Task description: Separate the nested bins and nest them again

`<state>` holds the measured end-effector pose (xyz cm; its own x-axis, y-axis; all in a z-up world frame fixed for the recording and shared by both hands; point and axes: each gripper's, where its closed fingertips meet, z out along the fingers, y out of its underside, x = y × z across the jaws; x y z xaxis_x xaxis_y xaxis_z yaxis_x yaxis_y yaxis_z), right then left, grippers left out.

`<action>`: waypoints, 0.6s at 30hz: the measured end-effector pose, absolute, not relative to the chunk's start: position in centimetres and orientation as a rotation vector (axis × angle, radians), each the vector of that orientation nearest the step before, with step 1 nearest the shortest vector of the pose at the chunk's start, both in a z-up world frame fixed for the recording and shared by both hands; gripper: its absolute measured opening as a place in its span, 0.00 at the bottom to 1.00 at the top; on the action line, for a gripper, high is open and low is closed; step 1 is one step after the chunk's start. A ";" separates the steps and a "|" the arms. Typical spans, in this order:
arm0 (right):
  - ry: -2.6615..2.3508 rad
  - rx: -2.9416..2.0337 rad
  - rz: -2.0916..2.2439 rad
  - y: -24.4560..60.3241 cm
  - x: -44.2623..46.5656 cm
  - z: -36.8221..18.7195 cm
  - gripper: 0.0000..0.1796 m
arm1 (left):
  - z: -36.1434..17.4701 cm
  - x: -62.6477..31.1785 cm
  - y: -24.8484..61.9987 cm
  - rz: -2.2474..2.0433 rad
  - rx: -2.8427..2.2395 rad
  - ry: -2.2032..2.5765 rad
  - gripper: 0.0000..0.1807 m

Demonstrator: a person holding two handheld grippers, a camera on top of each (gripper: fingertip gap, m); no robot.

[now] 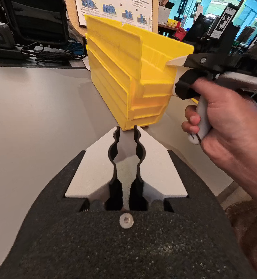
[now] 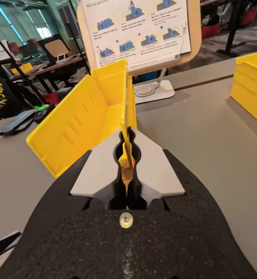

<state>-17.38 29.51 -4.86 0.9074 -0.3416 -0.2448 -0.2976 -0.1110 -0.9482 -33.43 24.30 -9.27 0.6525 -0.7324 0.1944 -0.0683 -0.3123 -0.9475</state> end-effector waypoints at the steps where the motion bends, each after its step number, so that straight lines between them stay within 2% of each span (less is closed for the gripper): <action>1: 0.485 -1.712 -0.063 29.4 -17.3 -4.8 0.01 | -9.3 -33.4 24.3 -0.766 -1.788 0.647 0.09; 7: 0.361 -1.786 -0.199 30.3 -16.1 -5.0 0.01 | -9.3 -33.4 24.2 -0.766 -1.788 0.650 0.09; 12: 0.259 -1.834 -0.167 29.6 -16.7 -4.8 0.15 | -9.5 -33.4 24.2 -0.784 -1.801 0.643 0.09; 18: 0.160 -1.833 -0.055 26.7 -16.5 -2.9 0.19 | -9.7 -33.4 24.4 -0.793 -1.812 0.641 0.09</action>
